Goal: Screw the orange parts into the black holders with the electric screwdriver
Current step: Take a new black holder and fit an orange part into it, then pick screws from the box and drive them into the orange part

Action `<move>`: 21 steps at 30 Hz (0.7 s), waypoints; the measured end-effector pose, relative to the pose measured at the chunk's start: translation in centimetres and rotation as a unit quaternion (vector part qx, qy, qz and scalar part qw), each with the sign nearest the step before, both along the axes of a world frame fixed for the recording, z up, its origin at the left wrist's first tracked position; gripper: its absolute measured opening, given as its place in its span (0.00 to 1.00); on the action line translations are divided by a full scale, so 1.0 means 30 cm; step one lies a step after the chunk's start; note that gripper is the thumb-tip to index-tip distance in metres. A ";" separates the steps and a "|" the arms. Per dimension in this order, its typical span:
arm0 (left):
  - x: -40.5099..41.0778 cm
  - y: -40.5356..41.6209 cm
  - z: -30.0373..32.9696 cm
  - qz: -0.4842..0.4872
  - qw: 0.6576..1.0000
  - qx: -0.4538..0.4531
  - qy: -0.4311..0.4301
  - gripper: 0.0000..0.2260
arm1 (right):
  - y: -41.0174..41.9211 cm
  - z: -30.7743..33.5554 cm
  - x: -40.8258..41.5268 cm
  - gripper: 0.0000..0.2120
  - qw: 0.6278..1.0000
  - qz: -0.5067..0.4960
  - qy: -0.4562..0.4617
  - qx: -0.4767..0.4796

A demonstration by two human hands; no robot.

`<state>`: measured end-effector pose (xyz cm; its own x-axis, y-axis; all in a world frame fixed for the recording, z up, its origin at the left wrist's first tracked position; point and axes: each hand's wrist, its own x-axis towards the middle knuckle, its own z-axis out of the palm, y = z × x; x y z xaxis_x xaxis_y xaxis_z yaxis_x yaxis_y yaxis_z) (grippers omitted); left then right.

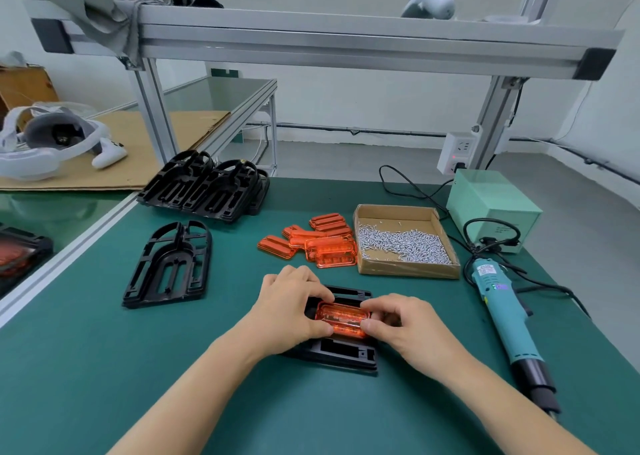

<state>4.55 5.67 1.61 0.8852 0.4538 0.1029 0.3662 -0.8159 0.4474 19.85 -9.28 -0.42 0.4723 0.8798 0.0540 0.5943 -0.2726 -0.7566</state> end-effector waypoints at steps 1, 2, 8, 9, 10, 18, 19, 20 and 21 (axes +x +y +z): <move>-0.003 0.004 0.000 -0.003 1.000 -0.008 -0.001 0.19 | 0.005 0.000 -0.001 0.11 1.000 -0.002 -0.008 -0.004; -0.008 0.008 -0.001 -0.007 1.000 -0.021 -0.005 0.19 | 0.008 0.000 -0.002 0.12 1.000 -0.002 -0.014 -0.007; -0.026 0.023 -0.020 -0.020 0.998 -0.046 -0.023 0.16 | 0.014 0.003 0.000 0.12 0.997 0.013 -0.066 -0.042; -0.024 0.023 -0.025 -0.019 0.998 -0.050 -0.028 0.16 | 0.014 0.005 0.000 0.11 0.997 0.015 -0.066 -0.043; -0.022 0.023 -0.031 -0.015 0.998 -0.054 -0.033 0.16 | 0.014 0.009 0.001 0.11 0.997 0.017 -0.064 -0.044; 0.010 -0.004 -0.066 0.042 0.998 0.012 -0.053 0.15 | -0.032 0.052 0.049 0.12 0.994 -0.039 -0.105 -0.021; 0.010 -0.004 -0.066 0.042 0.998 0.014 -0.049 0.15 | -0.046 0.061 0.065 0.12 0.990 -0.064 -0.123 -0.020; 0.010 -0.004 -0.064 0.040 0.998 0.014 -0.043 0.15 | -0.065 0.071 0.084 0.13 0.985 -0.091 -0.146 -0.027; 0.010 -0.003 -0.060 0.039 0.998 0.011 -0.038 0.15 | -0.087 0.082 0.103 0.14 0.977 -0.119 -0.174 -0.044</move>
